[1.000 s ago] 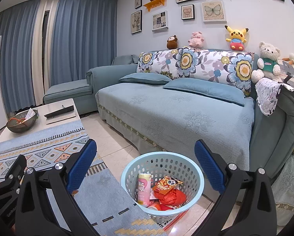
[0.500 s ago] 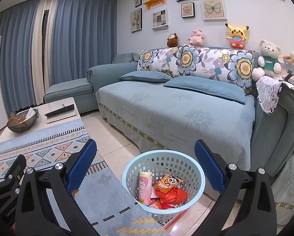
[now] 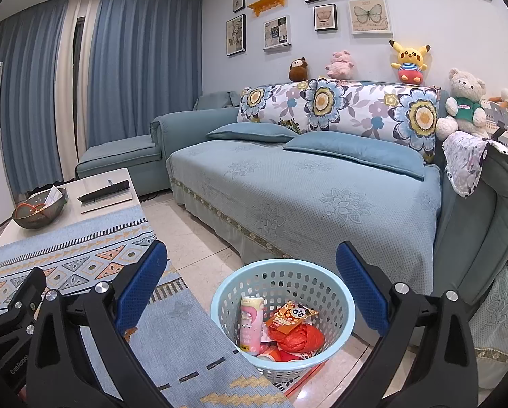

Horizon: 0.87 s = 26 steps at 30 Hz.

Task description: Collect trash

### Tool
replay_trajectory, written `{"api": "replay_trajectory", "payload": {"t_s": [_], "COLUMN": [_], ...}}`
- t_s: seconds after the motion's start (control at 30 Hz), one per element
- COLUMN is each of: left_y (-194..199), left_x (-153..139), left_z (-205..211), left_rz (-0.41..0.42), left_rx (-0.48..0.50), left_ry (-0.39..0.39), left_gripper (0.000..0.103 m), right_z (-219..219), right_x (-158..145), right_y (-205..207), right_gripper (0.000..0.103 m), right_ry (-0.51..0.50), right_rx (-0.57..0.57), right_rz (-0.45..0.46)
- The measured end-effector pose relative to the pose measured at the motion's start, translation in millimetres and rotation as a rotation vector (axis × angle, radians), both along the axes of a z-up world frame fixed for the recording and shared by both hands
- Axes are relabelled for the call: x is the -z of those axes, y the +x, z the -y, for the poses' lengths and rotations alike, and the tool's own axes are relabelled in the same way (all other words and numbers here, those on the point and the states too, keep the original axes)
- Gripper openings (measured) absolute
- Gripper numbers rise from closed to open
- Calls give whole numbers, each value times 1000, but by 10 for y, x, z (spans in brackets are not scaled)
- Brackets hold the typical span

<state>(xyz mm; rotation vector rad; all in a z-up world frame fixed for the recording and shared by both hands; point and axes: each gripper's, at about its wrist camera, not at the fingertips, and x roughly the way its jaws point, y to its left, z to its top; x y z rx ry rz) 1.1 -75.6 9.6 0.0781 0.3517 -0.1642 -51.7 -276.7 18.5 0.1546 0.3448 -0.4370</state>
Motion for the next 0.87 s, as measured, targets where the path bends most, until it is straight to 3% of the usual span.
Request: {"api": "replay_trajectory", "payload": {"t_s": [0.57, 0.77, 0.87], "left_y": [-62, -29, -60], "left_x": [-42, -90, -129], "left_z": [37, -118, -224], "left_rz": [21, -63, -64], "left_rx": [-34, -8, -37], "left_ry": [36, -56, -73], "left_gripper": [95, 96, 96], "right_z": [-30, -188, -260], "right_x": [-3, -27, -15], "right_y": [11, -17, 4], "right_gripper": [95, 95, 95], "right_ry": [9, -34, -53], "right_rx": [-12, -18, -19], "right_rz": [2, 1, -16]}}
